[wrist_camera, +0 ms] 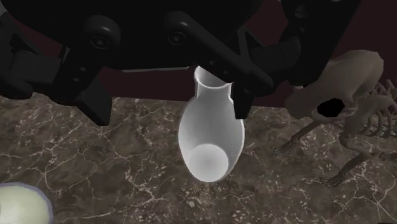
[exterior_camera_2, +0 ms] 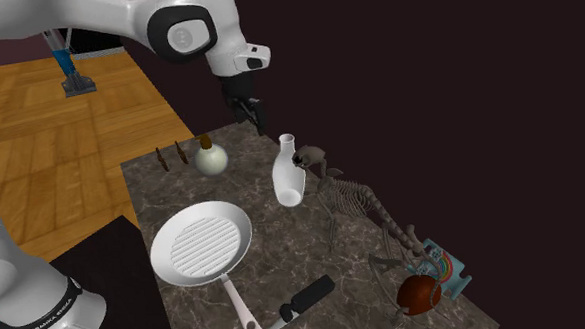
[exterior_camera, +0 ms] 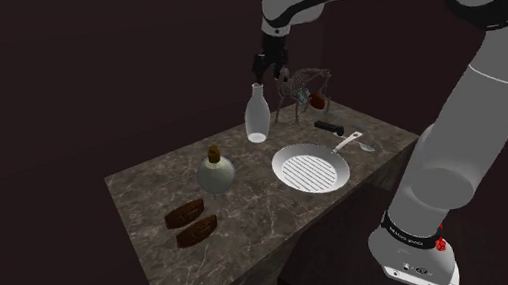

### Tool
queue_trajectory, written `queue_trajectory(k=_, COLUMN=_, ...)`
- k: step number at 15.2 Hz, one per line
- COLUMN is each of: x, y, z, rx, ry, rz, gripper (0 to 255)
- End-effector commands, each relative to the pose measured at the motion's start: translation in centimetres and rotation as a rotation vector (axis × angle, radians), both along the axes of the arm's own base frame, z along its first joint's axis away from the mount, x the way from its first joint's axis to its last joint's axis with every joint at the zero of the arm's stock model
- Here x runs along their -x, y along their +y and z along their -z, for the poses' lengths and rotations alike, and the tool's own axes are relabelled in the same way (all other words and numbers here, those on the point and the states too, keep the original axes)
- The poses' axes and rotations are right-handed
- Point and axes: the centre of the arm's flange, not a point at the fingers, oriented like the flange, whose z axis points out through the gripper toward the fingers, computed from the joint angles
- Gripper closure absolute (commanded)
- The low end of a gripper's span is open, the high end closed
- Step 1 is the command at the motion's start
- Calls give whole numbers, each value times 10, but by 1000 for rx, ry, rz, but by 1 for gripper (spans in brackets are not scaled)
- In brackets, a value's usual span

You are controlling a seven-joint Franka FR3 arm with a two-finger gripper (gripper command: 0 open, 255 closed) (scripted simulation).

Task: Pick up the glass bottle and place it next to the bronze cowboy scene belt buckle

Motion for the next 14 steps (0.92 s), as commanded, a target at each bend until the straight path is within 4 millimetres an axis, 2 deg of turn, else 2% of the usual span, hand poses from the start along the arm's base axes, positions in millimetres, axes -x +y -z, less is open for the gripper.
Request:
queue_trajectory(k=1, x=-18, y=-16, z=15, rx=-2, ry=2, rz=8, gripper=0)
queue_trajectory(k=6, x=-64, y=-51, z=48, rx=-10, ry=6, rz=28, gripper=0)
queue_trajectory(k=7, x=-64, y=-52, z=49, rx=-10, ry=6, rz=28, gripper=0)
queue_trajectory(k=14, x=-70, y=-53, z=88, rx=-10, ry=6, rz=28, gripper=0)
